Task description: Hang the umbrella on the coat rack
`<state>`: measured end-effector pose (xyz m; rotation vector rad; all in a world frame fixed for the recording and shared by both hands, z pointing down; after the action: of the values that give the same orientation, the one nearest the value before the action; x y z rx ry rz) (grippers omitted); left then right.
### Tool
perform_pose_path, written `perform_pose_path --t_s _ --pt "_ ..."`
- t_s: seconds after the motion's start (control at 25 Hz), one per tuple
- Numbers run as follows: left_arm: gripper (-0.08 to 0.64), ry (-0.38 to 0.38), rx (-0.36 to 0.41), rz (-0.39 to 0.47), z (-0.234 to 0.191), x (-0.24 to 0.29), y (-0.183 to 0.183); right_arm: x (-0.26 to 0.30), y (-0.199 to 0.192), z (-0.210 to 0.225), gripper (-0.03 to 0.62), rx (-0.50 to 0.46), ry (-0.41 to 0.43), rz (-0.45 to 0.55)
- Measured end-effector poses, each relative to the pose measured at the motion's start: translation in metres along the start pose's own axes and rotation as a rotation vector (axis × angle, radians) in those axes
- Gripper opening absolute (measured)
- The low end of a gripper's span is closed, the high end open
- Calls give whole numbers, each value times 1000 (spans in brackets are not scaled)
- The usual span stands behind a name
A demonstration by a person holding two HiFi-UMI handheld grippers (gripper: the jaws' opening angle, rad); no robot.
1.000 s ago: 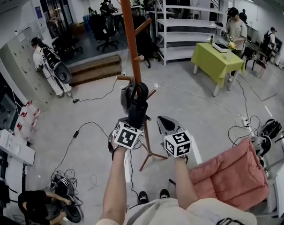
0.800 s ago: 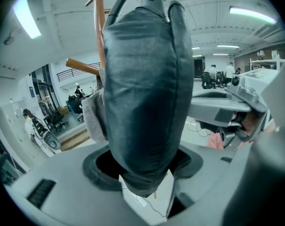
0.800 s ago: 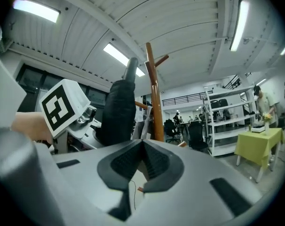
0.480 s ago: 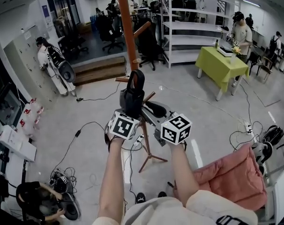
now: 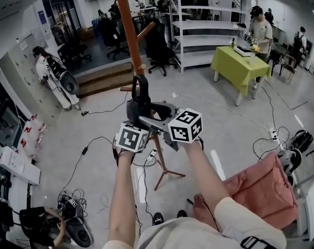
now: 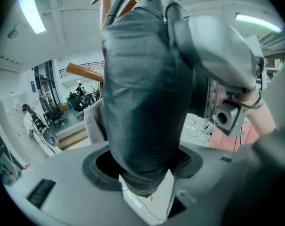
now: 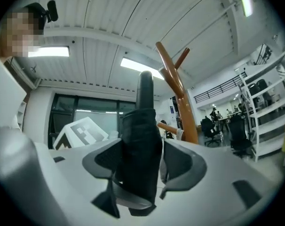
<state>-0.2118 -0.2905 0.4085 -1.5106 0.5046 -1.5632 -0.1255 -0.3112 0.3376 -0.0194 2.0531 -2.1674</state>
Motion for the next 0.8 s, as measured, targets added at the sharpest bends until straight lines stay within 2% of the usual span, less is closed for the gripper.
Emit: perform_pose_path --t_s 0.16,0.36,0.44,0.52,0.6,0.8 --pt "267 19 10 -19 -7 0 -6 9 -5 4 305 21 -11 -32" --pt "267 -3 19 -7 0 3 -1 8 -6 3 347 99 14 0" --pt "267 -15 32 -3 3 5 3 12 -7 5 354 89 -6 -10" --pt "267 -30 37 3 7 8 7 15 -7 9 353 76 -22 -25" --pt "267 -50 26 15 9 9 9 14 -5 10 304 72 -17 -25" --pt "270 -65 31 52 9 5 15 12 2 9 278 30 -2 19"
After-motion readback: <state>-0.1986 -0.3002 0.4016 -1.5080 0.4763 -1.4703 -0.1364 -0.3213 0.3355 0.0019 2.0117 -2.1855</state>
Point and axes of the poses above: the fingertips, and each gripper's own axes: x forward along the fingers, z to its right, y out of its top, the point moved 6 cm from there along -x, backward along the fingers, and after that the axes turned 2 degrees about -x, right-handed, at the moved point
